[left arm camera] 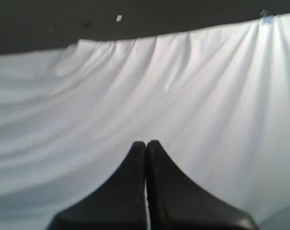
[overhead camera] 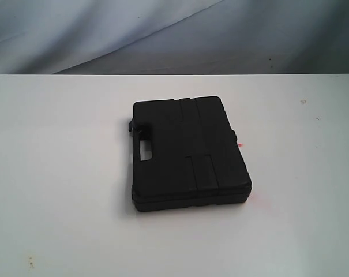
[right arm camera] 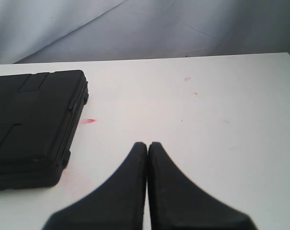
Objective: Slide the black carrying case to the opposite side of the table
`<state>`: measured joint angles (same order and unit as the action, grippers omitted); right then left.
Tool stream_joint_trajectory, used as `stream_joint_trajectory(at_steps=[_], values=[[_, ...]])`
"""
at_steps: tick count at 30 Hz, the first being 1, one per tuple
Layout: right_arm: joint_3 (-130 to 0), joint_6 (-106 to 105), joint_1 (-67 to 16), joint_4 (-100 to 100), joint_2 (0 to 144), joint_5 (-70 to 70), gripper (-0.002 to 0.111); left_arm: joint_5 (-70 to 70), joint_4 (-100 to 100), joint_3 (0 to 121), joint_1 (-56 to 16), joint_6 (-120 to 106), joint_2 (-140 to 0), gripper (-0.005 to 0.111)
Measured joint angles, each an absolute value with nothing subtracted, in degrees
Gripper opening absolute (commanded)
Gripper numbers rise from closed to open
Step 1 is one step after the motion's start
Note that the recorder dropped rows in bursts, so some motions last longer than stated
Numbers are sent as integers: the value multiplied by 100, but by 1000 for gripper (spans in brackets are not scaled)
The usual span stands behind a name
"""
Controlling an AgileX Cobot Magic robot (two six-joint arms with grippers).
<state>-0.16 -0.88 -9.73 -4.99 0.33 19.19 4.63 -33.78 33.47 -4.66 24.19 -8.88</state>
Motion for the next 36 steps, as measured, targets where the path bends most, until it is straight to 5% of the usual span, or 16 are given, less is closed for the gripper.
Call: stream_joint_trajectory(at_steps=[12,30,36], values=[[-16,-88,-973,-499,33,1919,0,4126,-499,5184,-466,-1172,-2872,0],[-16,-88,-973,-499,33,1919,0,6504,895,6183,-489,-133,-6128,0],[-16,-88,-973,-499,33,1919,0,5614,467,6234,-2059,977,-7703,0]])
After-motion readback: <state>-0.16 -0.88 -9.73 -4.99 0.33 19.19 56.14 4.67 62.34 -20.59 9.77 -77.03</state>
